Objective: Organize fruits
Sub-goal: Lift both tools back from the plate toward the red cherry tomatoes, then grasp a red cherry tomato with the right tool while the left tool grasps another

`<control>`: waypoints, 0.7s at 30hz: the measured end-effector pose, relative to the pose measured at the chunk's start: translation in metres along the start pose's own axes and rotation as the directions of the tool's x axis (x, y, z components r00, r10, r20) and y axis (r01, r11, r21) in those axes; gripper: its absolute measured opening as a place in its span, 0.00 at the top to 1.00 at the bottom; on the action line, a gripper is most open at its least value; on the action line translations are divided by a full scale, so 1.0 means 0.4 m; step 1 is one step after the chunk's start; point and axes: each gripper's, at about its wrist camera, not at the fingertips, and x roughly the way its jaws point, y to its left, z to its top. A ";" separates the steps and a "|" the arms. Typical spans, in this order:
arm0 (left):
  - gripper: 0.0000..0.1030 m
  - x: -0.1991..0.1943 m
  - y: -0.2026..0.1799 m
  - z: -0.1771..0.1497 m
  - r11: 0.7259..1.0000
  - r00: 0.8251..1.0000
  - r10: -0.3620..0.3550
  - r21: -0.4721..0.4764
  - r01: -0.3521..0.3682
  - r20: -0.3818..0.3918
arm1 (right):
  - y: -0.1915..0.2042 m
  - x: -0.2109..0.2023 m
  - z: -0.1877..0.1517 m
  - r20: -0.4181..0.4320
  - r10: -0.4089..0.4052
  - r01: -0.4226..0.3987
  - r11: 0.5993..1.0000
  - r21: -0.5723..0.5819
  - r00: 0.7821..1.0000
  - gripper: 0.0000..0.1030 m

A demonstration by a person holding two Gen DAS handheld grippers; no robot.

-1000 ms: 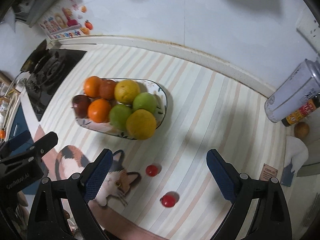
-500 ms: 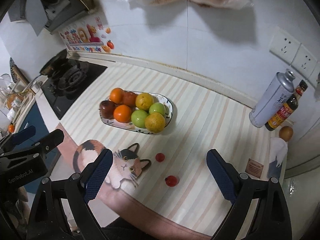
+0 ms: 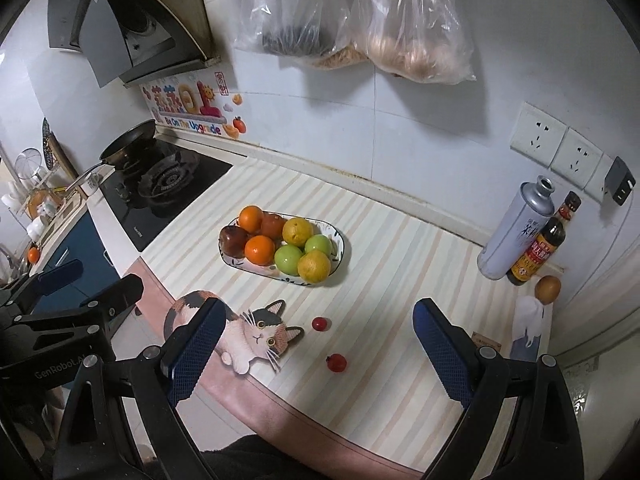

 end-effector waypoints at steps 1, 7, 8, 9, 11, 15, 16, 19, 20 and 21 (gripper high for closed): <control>0.06 -0.005 -0.001 0.000 1.000 1.000 -0.001 -0.003 0.001 0.005 | -0.001 -0.002 0.001 0.001 0.001 -0.001 1.000 -0.001 1.000 0.06; 0.06 -0.021 -0.015 0.001 1.000 1.000 -0.005 -0.004 0.005 0.020 | -0.010 -0.017 0.004 0.012 0.014 -0.014 1.000 0.007 1.000 0.06; 0.06 -0.020 -0.017 0.001 1.000 1.000 -0.007 -0.005 0.007 0.020 | -0.010 -0.018 0.005 0.011 0.017 -0.017 1.000 0.009 1.000 0.06; 0.06 -0.019 -0.019 0.001 1.000 1.000 -0.006 -0.005 0.006 0.019 | -0.012 -0.018 0.005 0.012 0.021 -0.021 1.000 0.011 1.000 0.06; 0.06 -0.020 -0.022 0.001 1.000 1.000 -0.010 -0.008 0.010 0.017 | -0.014 -0.016 0.008 0.014 0.023 -0.023 1.000 0.014 1.000 0.06; 0.06 -0.009 -0.023 0.002 1.000 1.000 -0.010 -0.015 0.010 0.008 | -0.032 0.002 0.013 0.007 0.036 -0.036 0.998 0.042 0.999 0.06; 0.06 -0.003 -0.021 0.005 1.000 1.000 -0.008 -0.018 0.008 0.007 | -0.040 0.012 0.013 0.003 0.041 -0.041 0.998 0.057 0.999 0.06; 0.06 0.037 -0.015 0.013 1.000 1.000 0.000 -0.022 -0.001 -0.016 | -0.073 0.070 0.009 -0.040 0.058 -0.054 0.994 0.095 0.997 0.06; 0.02 0.054 -0.012 0.014 1.000 1.000 0.011 -0.021 -0.011 -0.021 | -0.086 0.098 0.001 -0.058 0.067 -0.060 0.992 0.113 0.996 0.06; 0.01 0.078 -0.010 0.016 0.999 0.999 0.027 -0.020 -0.028 -0.031 | -0.100 0.131 -0.010 -0.079 0.068 -0.058 0.990 0.128 0.994 0.06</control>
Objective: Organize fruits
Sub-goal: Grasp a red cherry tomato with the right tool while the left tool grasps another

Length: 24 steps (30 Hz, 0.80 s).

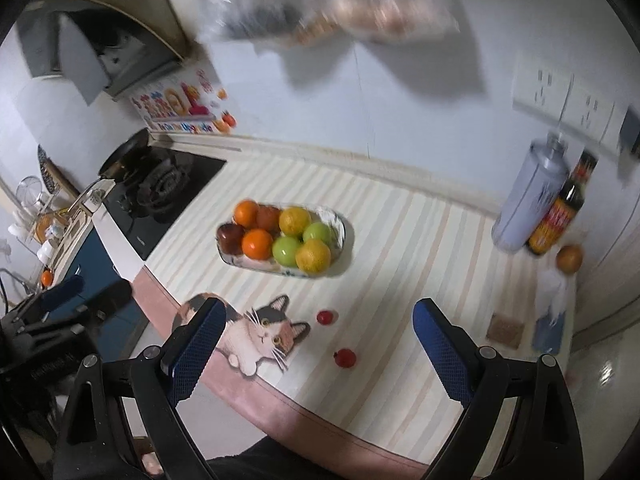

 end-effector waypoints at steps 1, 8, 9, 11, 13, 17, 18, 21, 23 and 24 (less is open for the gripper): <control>0.01 0.026 0.002 0.001 1.000 1.000 0.013 0.000 -0.013 -0.009 | -0.016 0.036 -0.008 -0.025 -0.006 0.006 1.000 0.011 1.000 0.06; 0.01 0.257 -0.006 -0.031 0.997 0.983 0.068 0.044 -0.061 -0.171 | -0.093 0.374 -0.127 -0.260 0.015 0.004 0.997 0.073 0.966 0.45; 0.01 0.299 -0.011 -0.041 0.997 0.976 0.061 0.048 -0.052 -0.209 | -0.099 0.428 -0.151 -0.297 0.026 0.000 0.996 0.085 0.954 0.48; 0.01 0.356 -0.023 -0.057 0.998 0.964 0.049 0.061 -0.035 -0.263 | -0.098 0.495 -0.181 -0.337 0.028 0.004 0.996 0.093 0.941 0.54; 0.01 0.411 -0.039 -0.076 0.996 0.949 0.050 0.079 -0.026 -0.312 | -0.100 0.557 -0.209 -0.372 0.029 0.010 0.995 0.102 0.928 0.55; 0.01 0.488 -0.066 -0.101 0.996 0.927 0.002 0.080 0.030 -0.376 | -0.098 0.620 -0.241 -0.397 -0.001 0.038 0.996 0.086 0.918 0.59; 0.01 0.501 -0.073 -0.104 0.996 0.923 -0.008 0.082 0.042 -0.385 | -0.100 0.624 -0.243 -0.392 -0.004 0.040 0.996 0.083 0.920 0.67; 0.02 0.533 -0.098 -0.105 0.993 0.914 -0.051 0.076 0.089 -0.402 | -0.117 0.623 -0.243 -0.386 -0.009 0.047 0.995 0.090 0.922 0.69; 0.04 0.546 -0.117 -0.102 0.990 0.908 -0.088 0.068 0.127 -0.410 | -0.140 0.612 -0.245 -0.374 -0.014 0.058 0.993 0.105 0.927 0.69; 0.06 0.554 -0.129 -0.099 0.987 0.903 -0.109 0.064 0.149 -0.415 | -0.147 0.602 -0.240 -0.367 -0.014 0.060 0.991 0.116 0.930 0.69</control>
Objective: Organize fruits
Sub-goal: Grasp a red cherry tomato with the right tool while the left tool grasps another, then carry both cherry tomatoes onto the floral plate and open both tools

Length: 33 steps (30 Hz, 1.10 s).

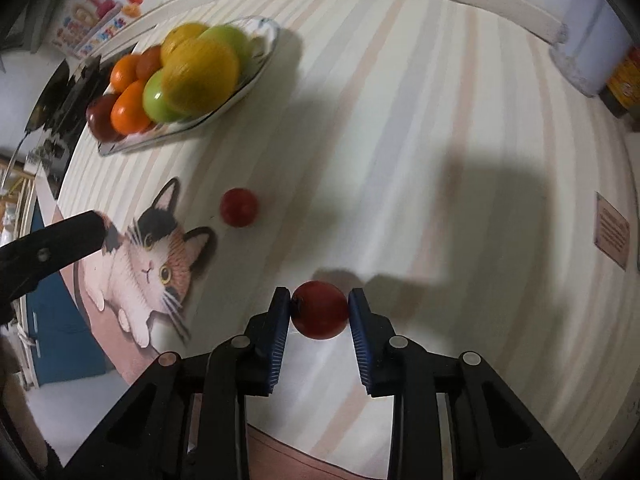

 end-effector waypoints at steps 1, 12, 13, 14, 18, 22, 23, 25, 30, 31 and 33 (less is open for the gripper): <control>0.12 0.007 -0.010 0.007 1.000 1.000 -0.019 0.010 0.019 -0.004 | -0.013 -0.007 -0.002 0.007 0.002 -0.002 1.000 0.014 1.000 0.69; 0.42 0.142 -0.188 0.051 0.978 0.995 -0.060 0.195 0.075 -0.082 | -0.137 -0.055 -0.015 0.023 -0.039 0.036 0.990 0.133 0.999 0.69; 0.54 0.155 -0.198 0.054 0.975 0.994 -0.055 0.208 0.074 -0.095 | -0.147 -0.062 -0.017 0.023 -0.042 0.038 0.990 0.136 0.999 0.69; 0.58 0.167 -0.205 0.054 0.973 0.992 -0.060 0.215 0.082 -0.108 | -0.148 -0.064 -0.017 0.024 -0.043 0.040 0.990 0.138 0.999 0.69; 0.68 0.195 -0.213 0.046 0.971 0.994 -0.037 0.233 0.059 -0.100 | -0.142 -0.079 -0.011 0.036 -0.049 0.044 0.990 0.135 0.998 0.69; 0.79 0.206 -0.207 0.039 0.970 0.996 -0.034 0.236 0.054 -0.085 | -0.130 -0.095 -0.002 0.054 -0.051 0.044 0.991 0.125 0.997 0.68; 0.79 0.205 -0.201 0.033 0.971 0.996 -0.041 0.230 0.059 -0.082 | -0.124 -0.099 0.003 0.060 -0.049 0.042 0.992 0.121 0.997 0.68; 0.79 0.194 -0.185 0.025 0.975 0.994 -0.073 0.202 0.088 -0.078 | -0.121 -0.113 0.008 0.071 -0.045 0.036 0.993 0.116 0.996 0.69; 0.79 0.098 -0.096 0.021 0.982 0.988 -0.150 0.113 0.153 -0.030 | -0.083 -0.152 0.029 0.116 -0.004 -0.007 0.996 0.090 0.993 0.69; 0.79 0.074 -0.072 0.023 0.982 0.986 -0.167 0.085 0.168 -0.020 | -0.072 -0.156 0.034 0.122 0.011 -0.021 0.996 0.083 0.992 0.69; 0.79 0.019 -0.013 0.031 0.980 0.980 -0.199 0.023 0.198 0.009 | -0.039 -0.165 0.044 0.140 0.060 -0.070 0.995 0.066 0.988 0.69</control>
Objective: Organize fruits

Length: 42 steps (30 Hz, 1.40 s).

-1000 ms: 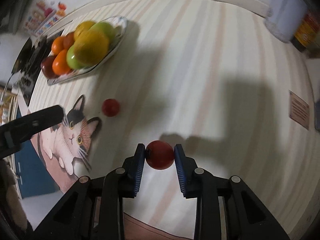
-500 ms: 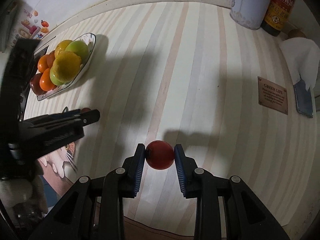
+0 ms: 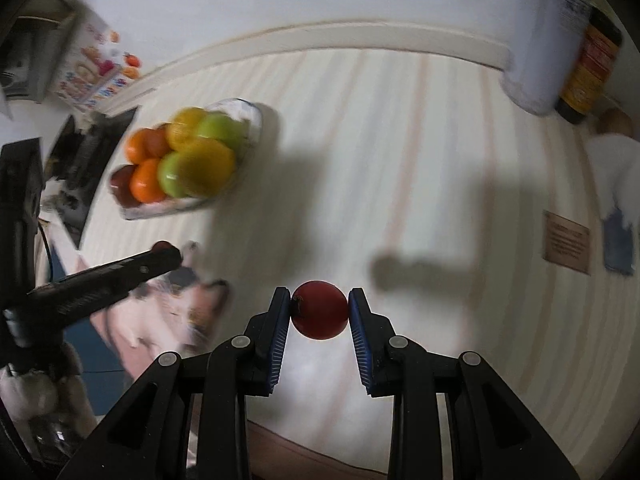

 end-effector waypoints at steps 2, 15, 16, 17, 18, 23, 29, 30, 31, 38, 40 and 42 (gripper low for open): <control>0.79 -0.060 0.053 0.012 0.998 0.999 -0.017 -0.055 0.019 0.032 | 0.047 0.017 0.016 0.006 0.050 -0.050 0.999 -0.015 0.999 0.69; 0.79 -0.126 0.333 0.142 0.949 0.994 -0.053 -0.304 0.081 0.101 | 0.434 0.227 0.146 -0.005 0.241 -0.239 0.957 -0.167 0.970 0.69; 0.79 -0.118 0.345 0.149 0.947 0.994 -0.056 -0.310 0.083 0.095 | 0.450 0.240 0.153 -0.007 0.234 -0.231 0.956 -0.180 0.972 0.69; 0.79 -0.101 0.353 0.160 0.946 0.995 -0.063 -0.312 0.086 0.083 | 0.462 0.253 0.160 -0.010 0.227 -0.225 0.956 -0.189 0.974 0.69; 0.79 -0.093 0.359 0.165 0.946 0.995 -0.063 -0.313 0.083 0.074 | 0.476 0.270 0.166 -0.011 0.211 -0.209 0.958 -0.199 0.977 0.69; 0.78 -0.041 0.382 0.192 0.943 0.996 -0.079 -0.321 0.086 0.032 | 0.497 0.324 0.184 -0.032 0.162 -0.165 0.961 -0.220 0.986 0.69; 0.78 -0.013 0.383 0.198 0.945 0.996 -0.088 -0.316 0.082 -0.006 | 0.485 0.352 0.196 -0.036 0.134 -0.139 0.967 -0.215 0.990 0.68; 0.78 -0.009 0.383 0.200 0.946 0.996 -0.090 -0.315 0.083 -0.009 | 0.486 0.356 0.197 -0.039 0.132 -0.138 0.967 -0.216 0.990 0.68; 0.78 -0.006 0.382 0.203 0.947 0.996 -0.084 -0.311 0.076 -0.014 | 0.490 0.363 0.197 -0.038 0.128 -0.133 0.967 -0.216 0.991 0.68; 0.77 0.014 0.392 0.208 0.948 0.997 -0.062 -0.315 0.042 -0.051 | 0.496 0.339 0.185 -0.013 0.119 -0.119 0.968 -0.220 0.993 0.37; 0.77 0.011 0.394 0.206 0.949 0.997 -0.055 -0.313 0.036 -0.052 | 0.504 0.328 0.180 -0.001 0.110 -0.107 0.969 -0.221 0.994 0.30; 0.76 0.001 0.396 0.202 0.949 0.997 -0.052 -0.312 0.035 -0.048 | 0.491 0.305 0.173 0.006 0.120 -0.117 0.973 -0.201 0.993 0.30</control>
